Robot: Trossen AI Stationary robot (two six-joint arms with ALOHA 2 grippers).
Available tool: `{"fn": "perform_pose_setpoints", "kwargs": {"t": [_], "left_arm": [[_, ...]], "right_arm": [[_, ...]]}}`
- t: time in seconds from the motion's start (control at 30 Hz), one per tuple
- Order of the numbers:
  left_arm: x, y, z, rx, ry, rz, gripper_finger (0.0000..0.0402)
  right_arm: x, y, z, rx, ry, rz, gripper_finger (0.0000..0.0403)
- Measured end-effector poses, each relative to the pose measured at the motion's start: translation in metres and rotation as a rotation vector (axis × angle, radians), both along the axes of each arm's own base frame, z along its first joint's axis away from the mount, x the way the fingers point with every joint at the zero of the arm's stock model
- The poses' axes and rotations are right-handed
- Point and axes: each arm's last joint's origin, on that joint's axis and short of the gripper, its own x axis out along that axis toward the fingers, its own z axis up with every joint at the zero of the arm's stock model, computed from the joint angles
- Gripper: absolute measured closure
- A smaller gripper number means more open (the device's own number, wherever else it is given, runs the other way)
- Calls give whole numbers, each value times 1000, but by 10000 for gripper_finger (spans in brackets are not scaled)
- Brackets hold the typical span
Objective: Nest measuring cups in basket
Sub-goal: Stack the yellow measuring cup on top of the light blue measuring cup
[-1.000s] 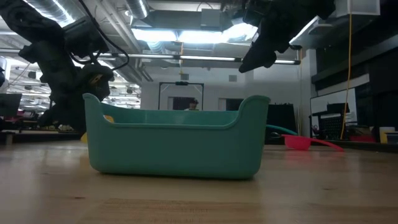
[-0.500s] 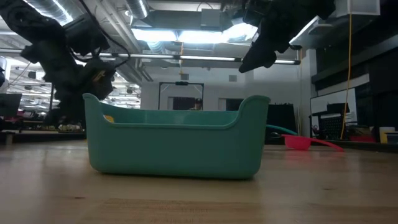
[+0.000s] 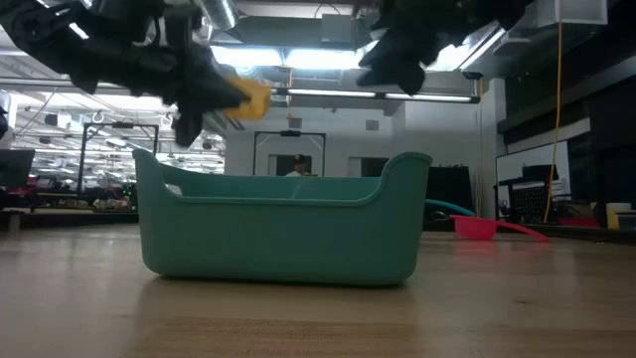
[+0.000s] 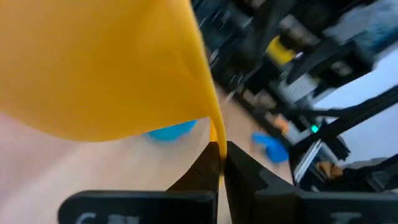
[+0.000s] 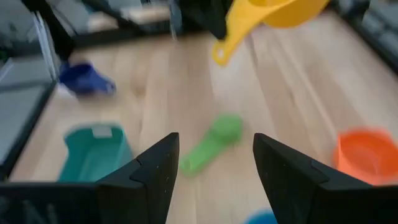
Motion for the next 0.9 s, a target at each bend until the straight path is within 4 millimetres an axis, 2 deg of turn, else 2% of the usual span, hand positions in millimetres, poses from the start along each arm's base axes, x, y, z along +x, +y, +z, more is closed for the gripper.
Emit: {"fn": "perform_pose_setpoints", "kwargs": {"t": [0.27, 0.4, 0.7, 0.9], "left_arm": [[0, -2, 28, 321, -257, 5, 399], [-2, -7, 37, 466, -343, -7, 399], [-1, -18, 40, 606, -373, -41, 399], [-1, -22, 42, 615, -398, -52, 399]], "right_arm": [[11, -1, 23, -16, -273, -1, 192], [19, -1, 28, -2, -387, -8, 192], [43, -2, 16, 7, -514, 52, 192], [58, -2, 1, 11, -576, 97, 192]]}}
